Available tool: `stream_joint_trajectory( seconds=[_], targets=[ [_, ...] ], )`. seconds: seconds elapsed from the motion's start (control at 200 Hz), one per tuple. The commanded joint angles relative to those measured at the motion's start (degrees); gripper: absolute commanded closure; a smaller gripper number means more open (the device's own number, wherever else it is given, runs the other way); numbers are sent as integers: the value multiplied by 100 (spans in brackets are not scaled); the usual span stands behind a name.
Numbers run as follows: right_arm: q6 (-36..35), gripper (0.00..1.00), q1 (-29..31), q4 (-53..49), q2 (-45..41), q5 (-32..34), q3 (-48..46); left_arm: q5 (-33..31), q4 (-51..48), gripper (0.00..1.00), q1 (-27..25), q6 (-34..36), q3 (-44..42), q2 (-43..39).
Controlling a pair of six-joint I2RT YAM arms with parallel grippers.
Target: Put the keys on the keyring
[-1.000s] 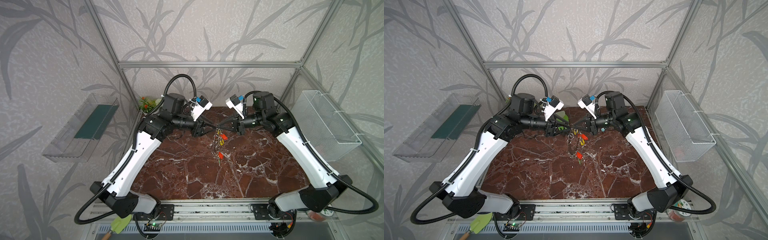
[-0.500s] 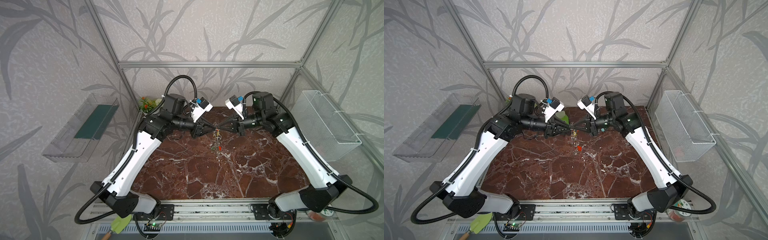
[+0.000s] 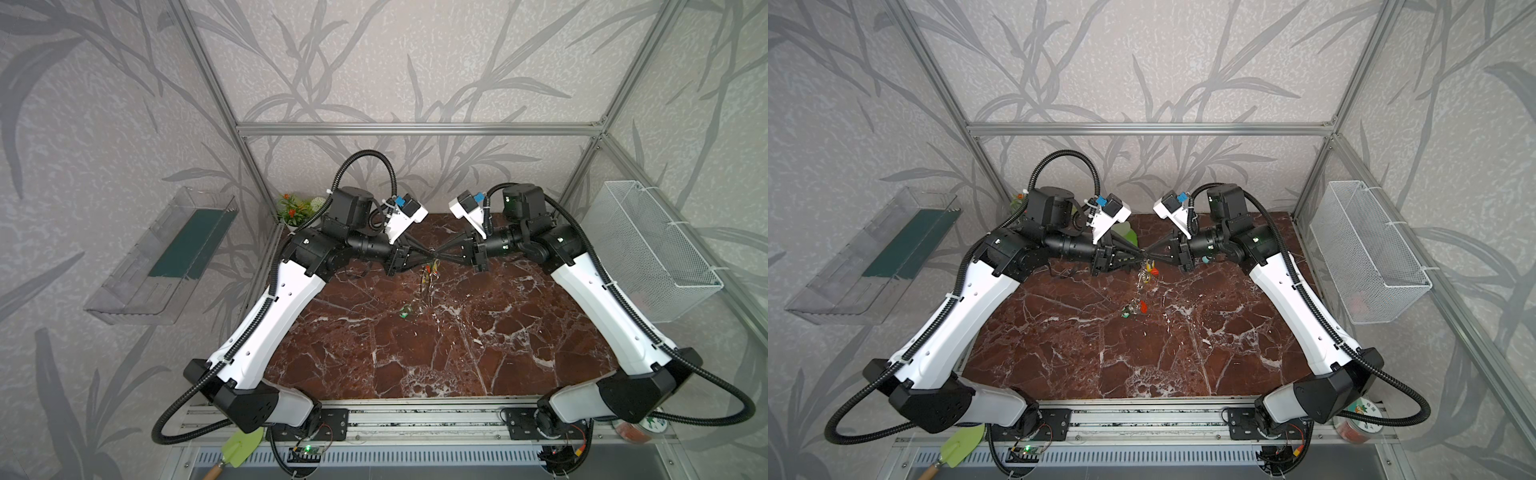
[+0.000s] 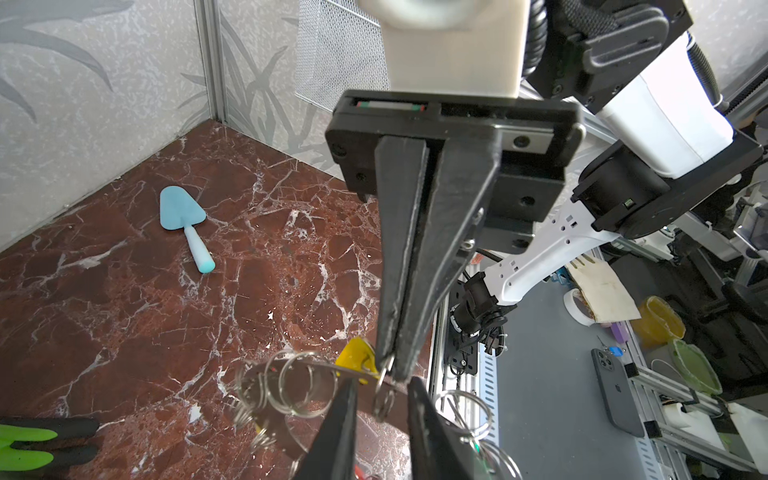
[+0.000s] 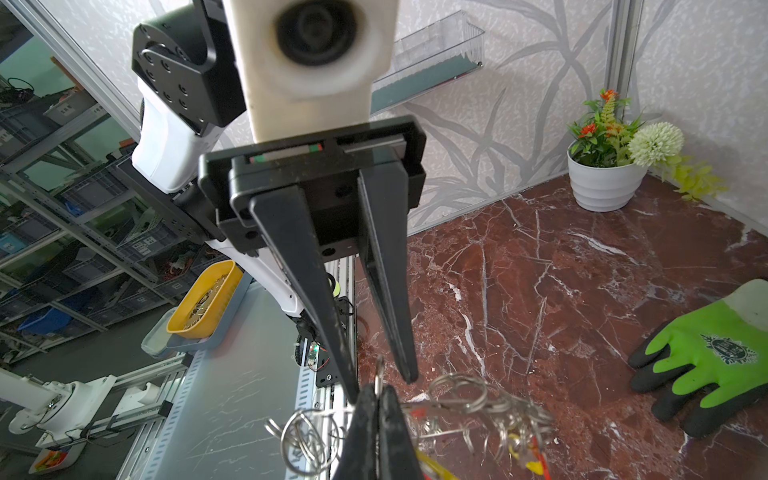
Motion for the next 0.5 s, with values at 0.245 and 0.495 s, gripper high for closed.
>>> stream_joint_trajectory(
  seconds=[0.245,0.495],
  targets=[
    [130,100,40,187,46,-151,137,144,270,100,-35,-108,-217,-184],
    [1114,79,-101,1094,-262,56,-220,-388,2254,100,-40,-1279,-1365,-940]
  ],
)
